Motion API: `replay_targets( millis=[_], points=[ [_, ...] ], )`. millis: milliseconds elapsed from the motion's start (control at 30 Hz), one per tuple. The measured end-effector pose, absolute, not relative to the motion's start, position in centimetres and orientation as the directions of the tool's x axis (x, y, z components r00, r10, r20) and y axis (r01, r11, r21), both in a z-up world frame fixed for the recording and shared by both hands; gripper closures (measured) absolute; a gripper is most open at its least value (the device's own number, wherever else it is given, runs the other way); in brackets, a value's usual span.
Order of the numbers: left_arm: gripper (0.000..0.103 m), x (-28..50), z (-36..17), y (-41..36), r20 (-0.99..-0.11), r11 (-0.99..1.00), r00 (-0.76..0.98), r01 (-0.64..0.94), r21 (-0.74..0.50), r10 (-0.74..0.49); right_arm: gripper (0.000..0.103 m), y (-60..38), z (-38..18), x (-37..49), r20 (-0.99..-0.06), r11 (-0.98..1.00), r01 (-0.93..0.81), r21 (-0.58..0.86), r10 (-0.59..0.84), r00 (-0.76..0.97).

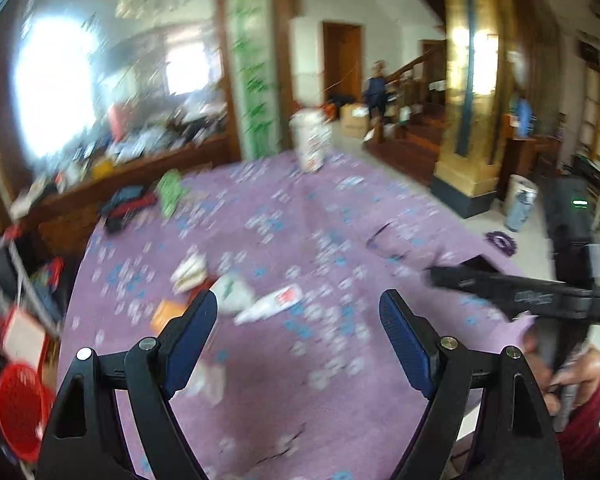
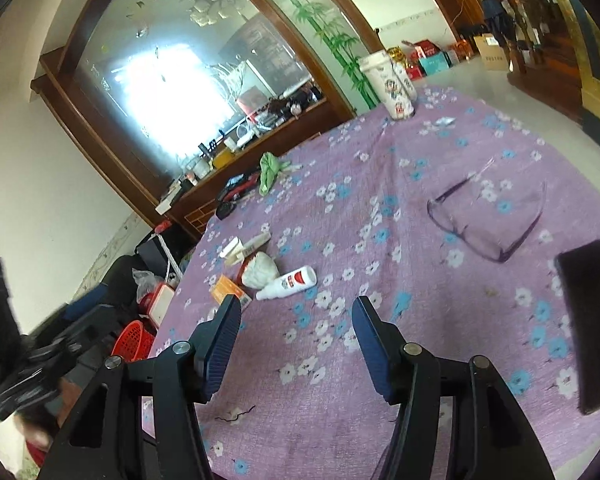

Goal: Collect trash
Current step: 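Move both open tools back over the table toward the remaining trash, then grasp the clear plastic bags with the left tool while the right tool grasps the white spray bottle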

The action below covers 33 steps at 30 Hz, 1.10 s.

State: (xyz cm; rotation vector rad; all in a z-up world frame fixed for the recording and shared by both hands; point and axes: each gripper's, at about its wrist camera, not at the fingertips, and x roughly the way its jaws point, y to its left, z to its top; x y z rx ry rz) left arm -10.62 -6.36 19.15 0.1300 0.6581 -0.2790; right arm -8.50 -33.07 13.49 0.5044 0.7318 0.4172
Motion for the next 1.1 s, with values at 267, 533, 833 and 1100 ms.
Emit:
replay_targets(
  millis=[267,533,833,1100],
  points=[
    [0.021,-4.1,11.2,3.0,-0.771,0.992,0.627,0.022,-0.122,-0.109,0.041,-30.7,12.0,-7.3,-0.558,0.81,-0.191,0.554,0.531,0.637],
    [0.028,-0.9,5.0,5.9,-0.841,0.974,0.524,-0.082,-0.212,-0.139,0.041,-29.2,10.6,-5.3,-0.603,0.823,-0.165,0.544,0.52,0.605],
    [0.054,-0.2,2.1,5.8,-0.842,0.981,0.517,-0.022,-0.192,-0.153,0.041,-25.5,9.8,-0.2,-0.684,0.868,-0.156,0.472,0.472,0.557],
    [0.055,-1.9,1.8,7.5,-0.821,0.988,0.555,0.013,-0.154,-0.135,0.058,-20.9,6.2,8.6,-0.774,0.897,-0.189,0.4,0.441,0.455]
  ],
)
